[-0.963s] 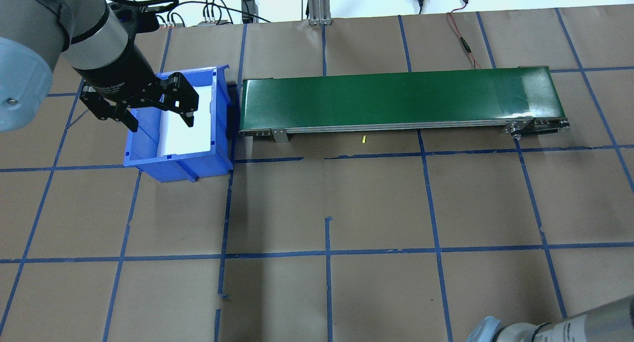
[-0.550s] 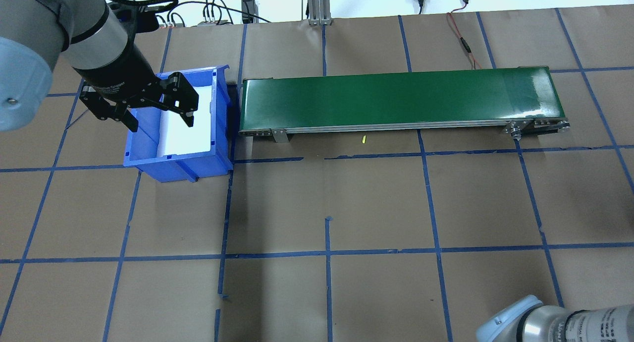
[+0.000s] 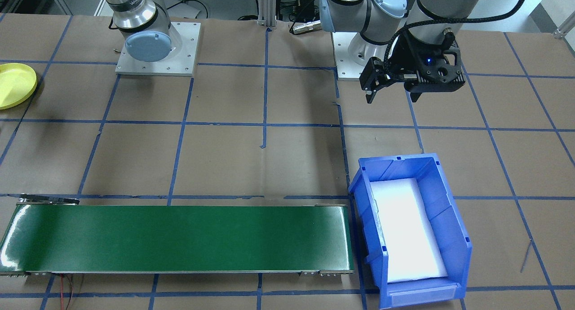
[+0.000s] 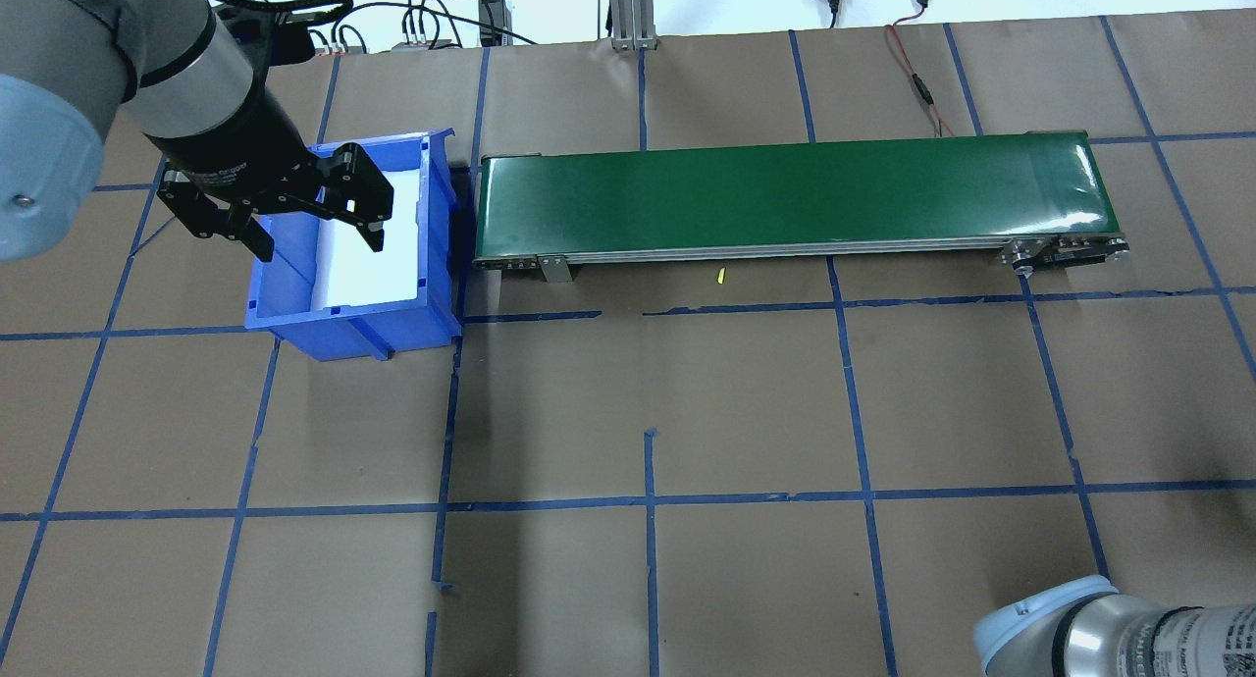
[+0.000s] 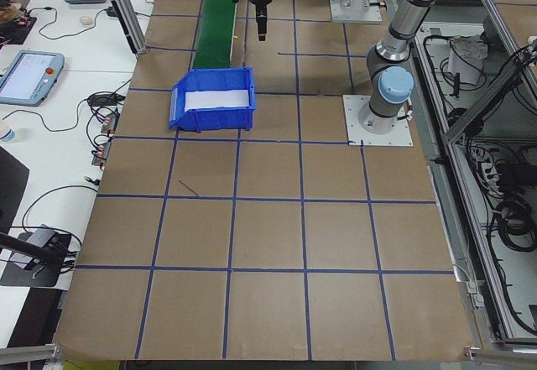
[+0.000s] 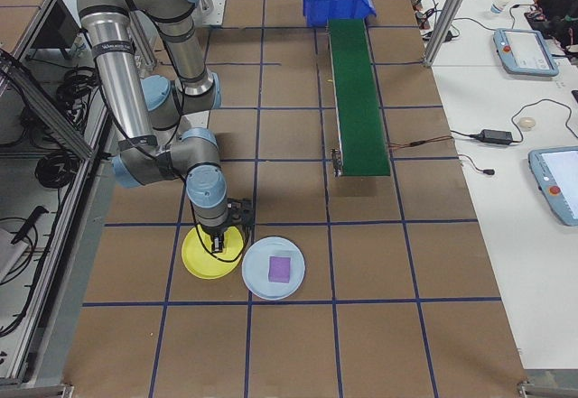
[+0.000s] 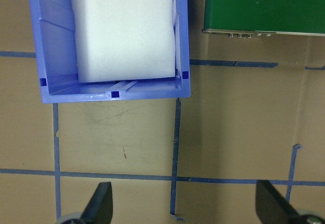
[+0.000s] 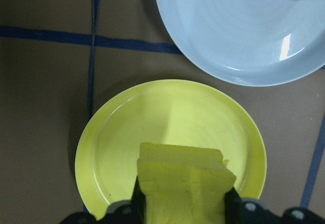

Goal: Move block left to right into plate

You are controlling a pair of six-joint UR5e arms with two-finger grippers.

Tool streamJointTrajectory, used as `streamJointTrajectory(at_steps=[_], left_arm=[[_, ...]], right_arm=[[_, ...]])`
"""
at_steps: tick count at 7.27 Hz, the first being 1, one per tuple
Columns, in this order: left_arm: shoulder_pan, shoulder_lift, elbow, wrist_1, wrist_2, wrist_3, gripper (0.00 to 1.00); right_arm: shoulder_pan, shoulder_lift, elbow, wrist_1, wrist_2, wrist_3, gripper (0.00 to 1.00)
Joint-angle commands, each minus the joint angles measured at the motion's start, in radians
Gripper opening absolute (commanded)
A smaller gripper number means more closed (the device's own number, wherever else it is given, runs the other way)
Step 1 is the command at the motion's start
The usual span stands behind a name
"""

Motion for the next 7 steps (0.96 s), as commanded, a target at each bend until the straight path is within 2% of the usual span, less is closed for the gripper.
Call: streamJointTrajectory(at_steps=[1,4,5,6,7], left_arm=[[0.0,0.0,0.0,0.0,0.0,0.0,1.0],[0.0,0.0,0.0,0.0,0.0,0.0,1.0],[0.0,0.0,0.0,0.0,0.0,0.0,1.0],[0.0,0.0,0.0,0.0,0.0,0.0,1.0],[0.0,0.0,0.0,0.0,0.0,0.0,1.0]], right_arm=[[-0.041,0.028,0.018,-0.005,0.032,-0.045,1.0],[0.004,0.018,-0.013,0.022,0.04,-0.008,1.0],[0.09,0.017,-0.026,0.028,0.052,0.07,1.0],[0.25,0.017,-0.055,0.077,0.113,0.17,0.99],[0.431,0.017,-0.088,0.143,0.151,0.363,0.99]])
